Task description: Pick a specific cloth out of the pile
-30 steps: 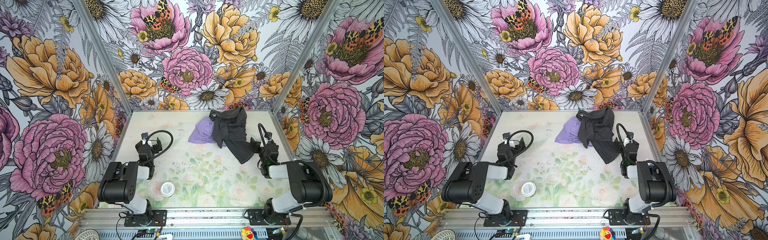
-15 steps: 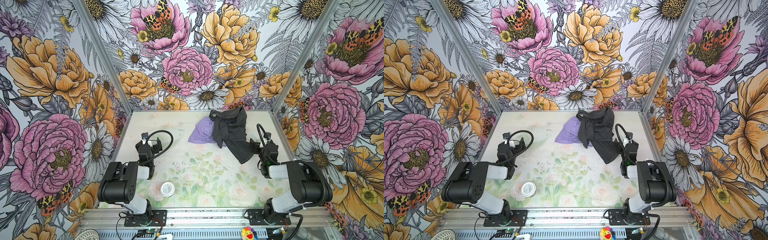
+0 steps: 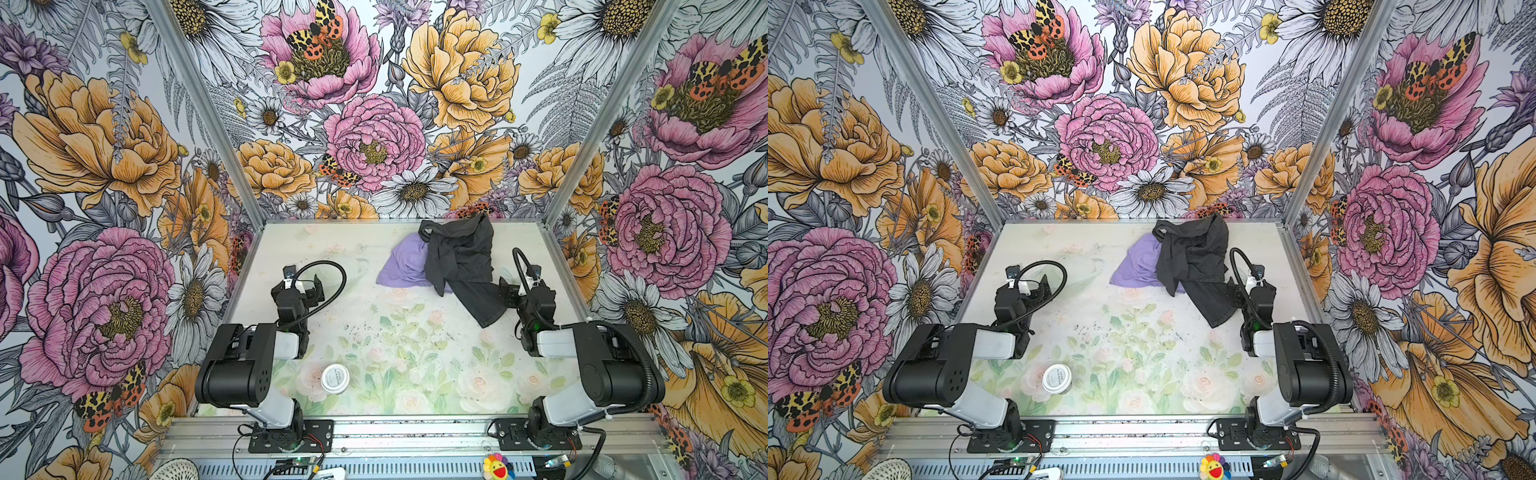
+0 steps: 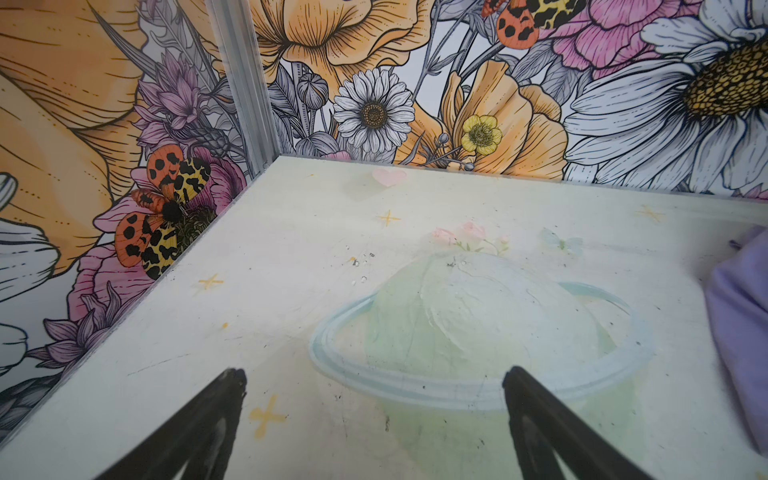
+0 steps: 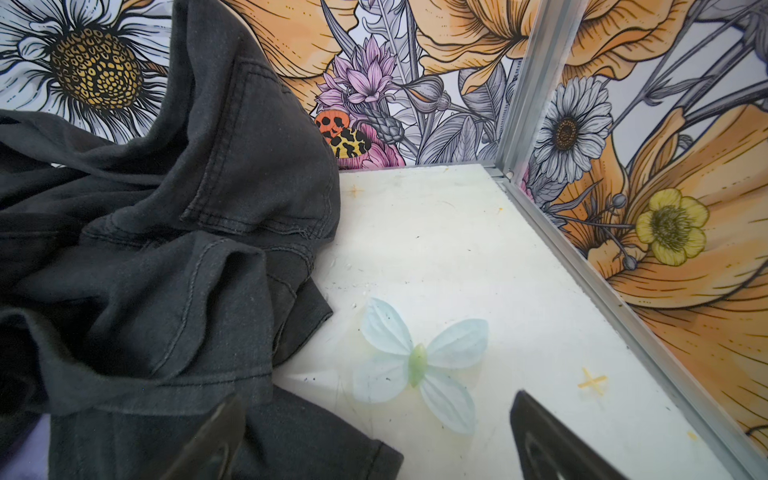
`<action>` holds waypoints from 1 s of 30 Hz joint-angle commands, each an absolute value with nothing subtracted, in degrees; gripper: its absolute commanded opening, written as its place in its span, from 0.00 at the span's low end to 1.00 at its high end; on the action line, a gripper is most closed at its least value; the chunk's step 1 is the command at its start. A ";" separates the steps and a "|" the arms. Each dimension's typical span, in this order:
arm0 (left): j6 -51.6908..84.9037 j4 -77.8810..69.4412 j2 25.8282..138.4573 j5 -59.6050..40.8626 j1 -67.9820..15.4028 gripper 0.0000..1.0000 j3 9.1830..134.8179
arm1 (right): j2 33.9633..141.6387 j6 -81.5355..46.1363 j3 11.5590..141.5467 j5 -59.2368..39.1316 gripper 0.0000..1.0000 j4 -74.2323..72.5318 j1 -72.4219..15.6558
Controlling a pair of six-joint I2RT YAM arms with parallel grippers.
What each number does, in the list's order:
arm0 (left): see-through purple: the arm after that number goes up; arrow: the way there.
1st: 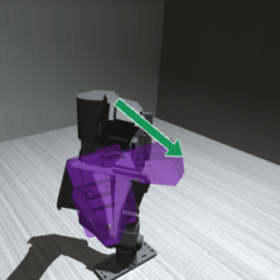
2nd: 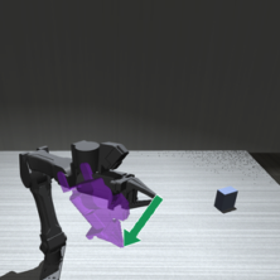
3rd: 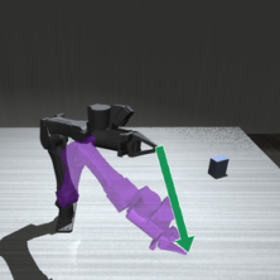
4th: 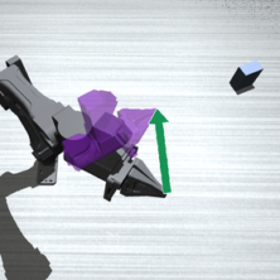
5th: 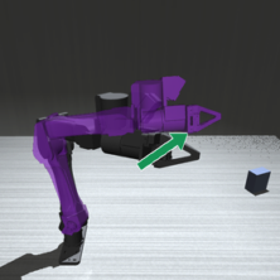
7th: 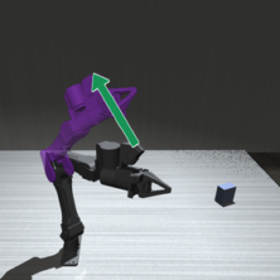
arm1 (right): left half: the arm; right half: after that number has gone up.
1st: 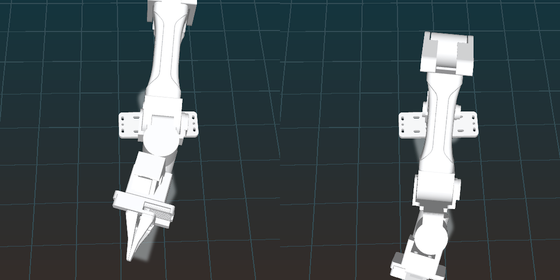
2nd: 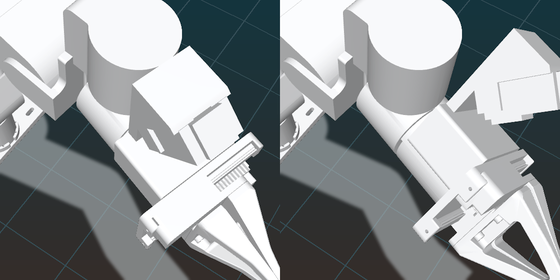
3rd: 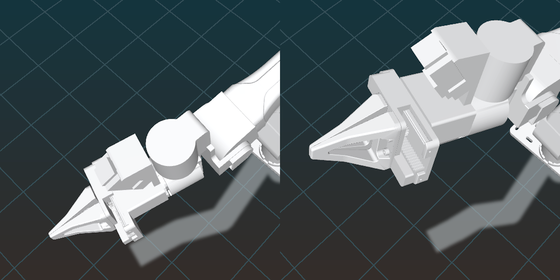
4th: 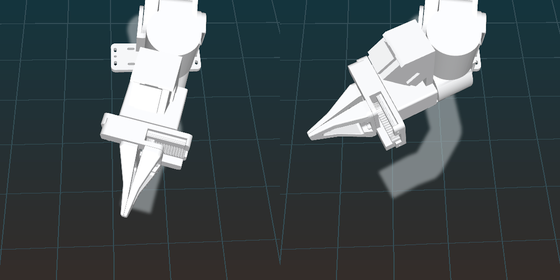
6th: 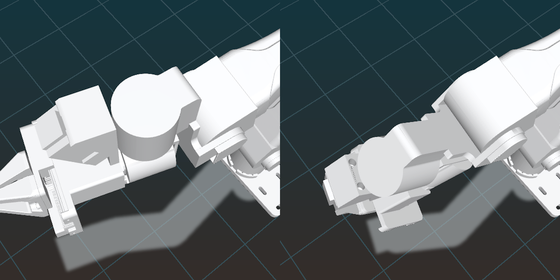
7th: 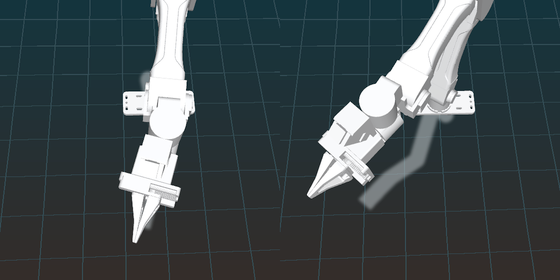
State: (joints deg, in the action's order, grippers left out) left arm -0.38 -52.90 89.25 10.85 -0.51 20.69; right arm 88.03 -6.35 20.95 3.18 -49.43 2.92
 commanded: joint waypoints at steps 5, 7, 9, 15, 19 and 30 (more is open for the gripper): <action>-1.75 -47.29 79.85 22.25 -4.98 0.99 21.75 | 75.33 -6.70 21.83 5.82 0.99 -38.62 2.55; -2.15 -41.93 75.60 26.60 -7.19 0.99 22.46 | 69.40 -8.25 22.18 5.39 1.00 -32.31 2.51; -1.34 -32.88 71.08 28.52 -9.28 0.99 24.91 | 63.45 -10.44 23.26 3.68 0.99 -26.49 2.38; 6.15 -9.82 61.08 25.97 -15.30 0.99 33.76 | 51.17 -11.91 34.06 -1.85 0.99 -4.01 -0.86; 11.26 1.21 57.08 14.43 -15.21 0.99 41.15 | 47.79 -12.10 39.22 -5.50 0.99 3.53 -3.35; 8.17 12.10 52.38 -7.58 -12.72 0.99 51.43 | 46.35 -13.74 43.25 -12.04 0.99 6.28 -7.47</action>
